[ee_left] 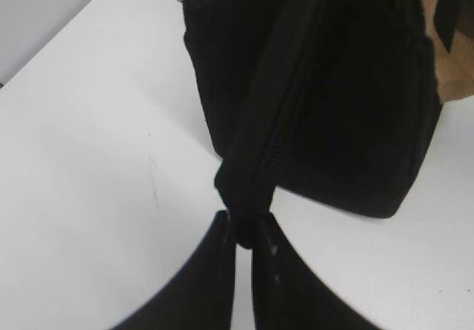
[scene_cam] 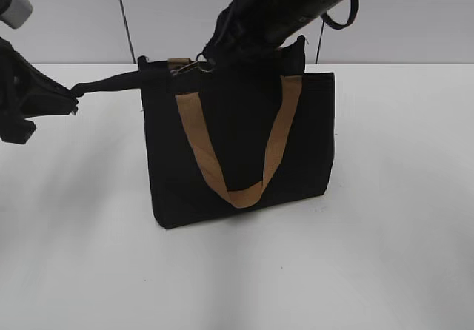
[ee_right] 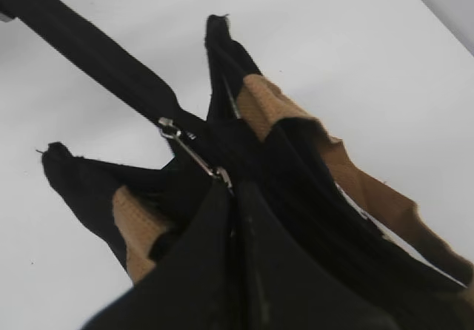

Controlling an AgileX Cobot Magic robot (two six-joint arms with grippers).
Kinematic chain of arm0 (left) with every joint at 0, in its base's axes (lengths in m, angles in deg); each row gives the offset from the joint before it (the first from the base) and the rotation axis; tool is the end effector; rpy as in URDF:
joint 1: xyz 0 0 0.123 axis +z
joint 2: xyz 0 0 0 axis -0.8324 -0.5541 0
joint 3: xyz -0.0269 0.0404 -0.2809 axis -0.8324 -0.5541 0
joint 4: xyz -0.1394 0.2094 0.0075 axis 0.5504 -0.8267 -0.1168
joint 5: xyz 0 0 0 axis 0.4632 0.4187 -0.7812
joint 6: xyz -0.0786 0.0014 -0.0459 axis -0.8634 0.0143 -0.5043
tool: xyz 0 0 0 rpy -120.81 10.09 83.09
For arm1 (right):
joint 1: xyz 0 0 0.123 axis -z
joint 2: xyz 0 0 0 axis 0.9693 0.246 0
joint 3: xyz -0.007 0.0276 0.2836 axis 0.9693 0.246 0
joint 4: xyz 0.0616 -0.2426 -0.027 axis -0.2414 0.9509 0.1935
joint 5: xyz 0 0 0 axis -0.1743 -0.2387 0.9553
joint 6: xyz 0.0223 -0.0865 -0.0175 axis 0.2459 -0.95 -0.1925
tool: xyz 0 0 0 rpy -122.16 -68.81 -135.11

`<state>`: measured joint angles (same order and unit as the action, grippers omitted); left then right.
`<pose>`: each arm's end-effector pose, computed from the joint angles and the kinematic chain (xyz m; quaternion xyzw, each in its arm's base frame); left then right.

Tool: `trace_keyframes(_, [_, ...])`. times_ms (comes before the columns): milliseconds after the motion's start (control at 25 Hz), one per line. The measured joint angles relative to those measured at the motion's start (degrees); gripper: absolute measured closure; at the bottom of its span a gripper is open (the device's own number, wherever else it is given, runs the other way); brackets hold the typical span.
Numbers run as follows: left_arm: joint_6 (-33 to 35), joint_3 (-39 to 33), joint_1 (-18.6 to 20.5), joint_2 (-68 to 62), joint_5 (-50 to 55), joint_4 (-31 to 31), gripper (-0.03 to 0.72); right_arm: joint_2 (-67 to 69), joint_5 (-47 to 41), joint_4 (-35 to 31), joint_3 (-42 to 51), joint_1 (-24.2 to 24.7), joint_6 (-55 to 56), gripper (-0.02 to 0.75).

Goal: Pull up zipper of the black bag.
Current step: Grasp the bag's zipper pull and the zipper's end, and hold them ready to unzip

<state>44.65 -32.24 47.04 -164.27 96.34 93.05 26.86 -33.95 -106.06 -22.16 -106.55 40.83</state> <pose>0.2579 -0.0742 0.2642 0.4749 0.7898 -0.0488 0.3850 0.3402 0.2315 0.2783 -0.4349 0.8108 0.1633 0.3561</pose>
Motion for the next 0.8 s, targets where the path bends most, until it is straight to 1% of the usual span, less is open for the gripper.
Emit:
trace_keyframes(240, [-0.1, 0.0, -0.1, 0.0, 1.0, -0.1, 0.664, -1.4, -2.8, -0.8, 0.0, 5.0, 0.0, 0.738])
trace_keyframes(360, [-0.6, 0.0, -0.1, 0.0, 1.4, -1.7, 0.664, -1.4, -4.6, -0.5, 0.0, 8.4, 0.1, 0.738])
trace_keyframes(480, [-2.4, 0.0, 0.1, 0.0, 1.8, -3.5, 0.664, -1.5, -5.9, -0.2, 0.0, 11.2, 0.0, 0.738])
trace_keyframes(640, [-5.0, 0.0, 1.7, 0.0, 2.2, -5.1, 0.664, -1.8, -6.8, 0.1, 0.0, 14.2, 0.0, 0.738])
trace_keyframes(800, [-5.5, 0.0, 2.7, 0.0, 2.4, -4.6, 0.664, -1.8, -7.9, 0.2, 0.0, 16.4, 0.0, 0.738])
